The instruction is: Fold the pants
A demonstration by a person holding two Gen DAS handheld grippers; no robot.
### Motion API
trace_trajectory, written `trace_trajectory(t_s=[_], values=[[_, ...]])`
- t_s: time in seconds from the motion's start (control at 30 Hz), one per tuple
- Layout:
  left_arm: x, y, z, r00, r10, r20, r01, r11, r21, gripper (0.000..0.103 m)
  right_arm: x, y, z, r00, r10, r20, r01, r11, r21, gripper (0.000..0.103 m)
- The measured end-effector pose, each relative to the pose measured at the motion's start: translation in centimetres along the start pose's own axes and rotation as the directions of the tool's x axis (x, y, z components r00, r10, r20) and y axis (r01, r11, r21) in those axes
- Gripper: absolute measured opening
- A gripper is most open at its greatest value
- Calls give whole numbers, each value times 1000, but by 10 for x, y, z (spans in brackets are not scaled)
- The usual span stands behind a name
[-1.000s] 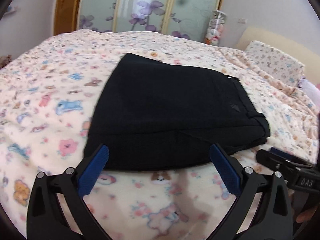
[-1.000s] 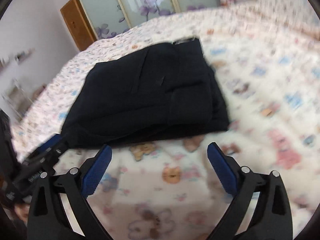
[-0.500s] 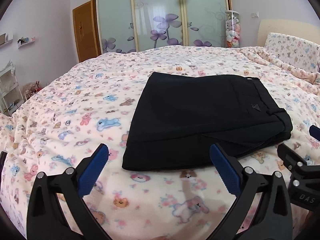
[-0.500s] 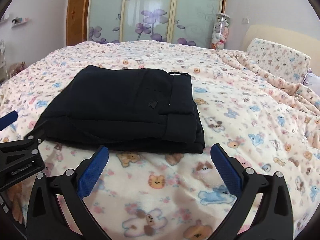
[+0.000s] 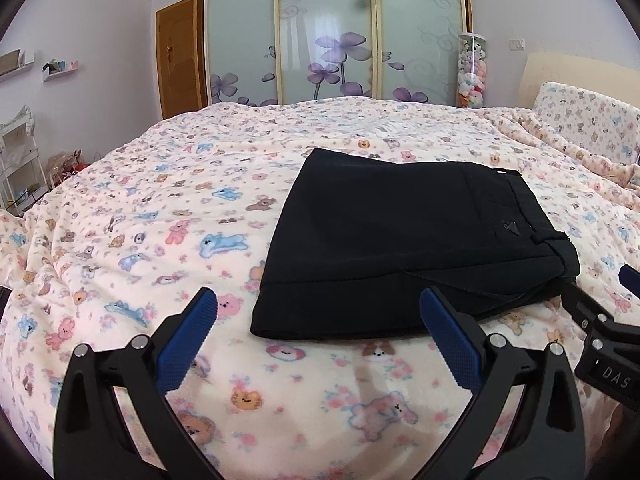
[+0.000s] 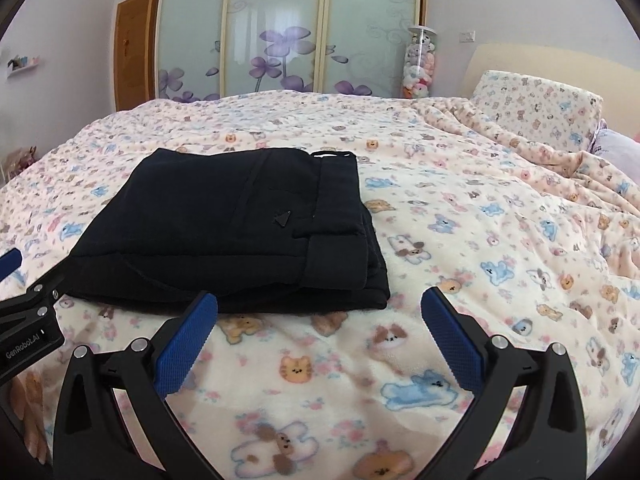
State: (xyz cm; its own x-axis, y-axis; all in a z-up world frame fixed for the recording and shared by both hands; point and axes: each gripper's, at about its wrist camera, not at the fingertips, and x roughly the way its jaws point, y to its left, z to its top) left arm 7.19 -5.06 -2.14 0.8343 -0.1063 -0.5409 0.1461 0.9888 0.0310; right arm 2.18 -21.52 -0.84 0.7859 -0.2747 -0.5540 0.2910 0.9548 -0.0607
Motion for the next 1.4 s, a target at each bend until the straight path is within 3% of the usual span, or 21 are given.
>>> trace_trajectory(t_s=[0.13, 0.5, 1.4], values=[[-2, -2, -2, 998, 60, 5, -60, 998, 13, 101, 0, 2, -1, 1000, 4, -1, -4, 1000, -7, 102], [-12, -16, -2, 998, 34, 49, -38, 996, 82, 101, 0, 7, -3, 1000, 16, -7, -16, 1000, -16, 102], [-11, -16, -4, 999, 16, 31, -19, 997, 80, 101, 7, 8, -4, 999, 36, -28, -37, 999, -25, 102]])
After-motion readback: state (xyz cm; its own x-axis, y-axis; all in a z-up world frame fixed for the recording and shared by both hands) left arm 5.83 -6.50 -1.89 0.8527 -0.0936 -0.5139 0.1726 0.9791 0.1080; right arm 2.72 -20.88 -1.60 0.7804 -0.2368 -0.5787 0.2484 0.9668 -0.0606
